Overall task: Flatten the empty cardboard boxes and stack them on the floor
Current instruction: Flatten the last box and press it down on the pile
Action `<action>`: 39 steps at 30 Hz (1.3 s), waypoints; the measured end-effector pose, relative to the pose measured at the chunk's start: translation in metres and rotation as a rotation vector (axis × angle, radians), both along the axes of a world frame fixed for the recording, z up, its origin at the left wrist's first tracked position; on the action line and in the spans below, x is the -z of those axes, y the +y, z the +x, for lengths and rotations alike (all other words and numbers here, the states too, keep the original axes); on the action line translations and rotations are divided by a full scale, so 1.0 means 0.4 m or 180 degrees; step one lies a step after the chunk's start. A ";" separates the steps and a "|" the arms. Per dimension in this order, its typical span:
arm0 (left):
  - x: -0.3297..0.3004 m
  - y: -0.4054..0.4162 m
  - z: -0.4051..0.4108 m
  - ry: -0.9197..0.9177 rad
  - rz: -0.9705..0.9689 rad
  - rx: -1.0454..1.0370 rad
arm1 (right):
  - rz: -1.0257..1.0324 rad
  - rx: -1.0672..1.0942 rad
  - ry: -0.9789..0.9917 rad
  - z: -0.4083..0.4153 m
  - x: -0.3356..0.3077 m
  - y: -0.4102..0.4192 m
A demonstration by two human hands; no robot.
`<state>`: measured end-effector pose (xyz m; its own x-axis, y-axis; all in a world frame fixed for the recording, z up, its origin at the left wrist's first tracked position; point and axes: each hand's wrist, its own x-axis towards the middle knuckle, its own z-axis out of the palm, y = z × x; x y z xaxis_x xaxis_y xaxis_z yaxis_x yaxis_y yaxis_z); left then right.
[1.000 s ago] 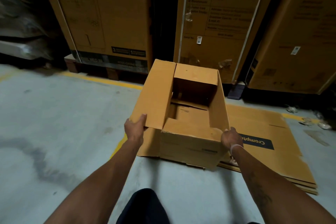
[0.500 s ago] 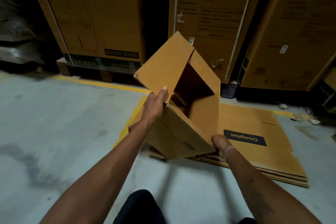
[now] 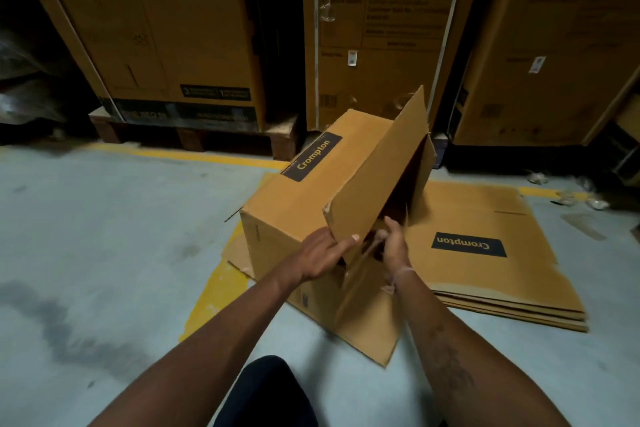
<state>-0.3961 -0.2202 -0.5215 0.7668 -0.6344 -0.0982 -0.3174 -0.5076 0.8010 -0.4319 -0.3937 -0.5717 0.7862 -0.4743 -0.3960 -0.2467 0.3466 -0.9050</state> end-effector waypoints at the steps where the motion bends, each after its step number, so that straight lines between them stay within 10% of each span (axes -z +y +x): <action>1: 0.013 -0.006 -0.005 -0.0055 0.0039 0.0076 | -0.0192 -0.0054 0.0157 -0.038 0.018 -0.036; 9: 0.046 -0.094 -0.036 -0.0558 0.0617 0.0429 | 0.0650 -0.2311 0.1183 -0.208 0.109 -0.145; 18: 0.100 -0.087 0.006 -0.0913 0.0665 0.1182 | 0.0762 -0.0294 -0.0585 -0.136 0.025 -0.045; 31: 0.115 -0.048 -0.004 -0.0751 -0.0130 0.0916 | -0.4005 -0.0623 0.0523 0.001 -0.250 0.075; 39: 0.188 0.050 0.008 -0.1582 -0.0408 -0.1556 | -0.3512 -0.2461 0.0146 0.101 -0.239 0.173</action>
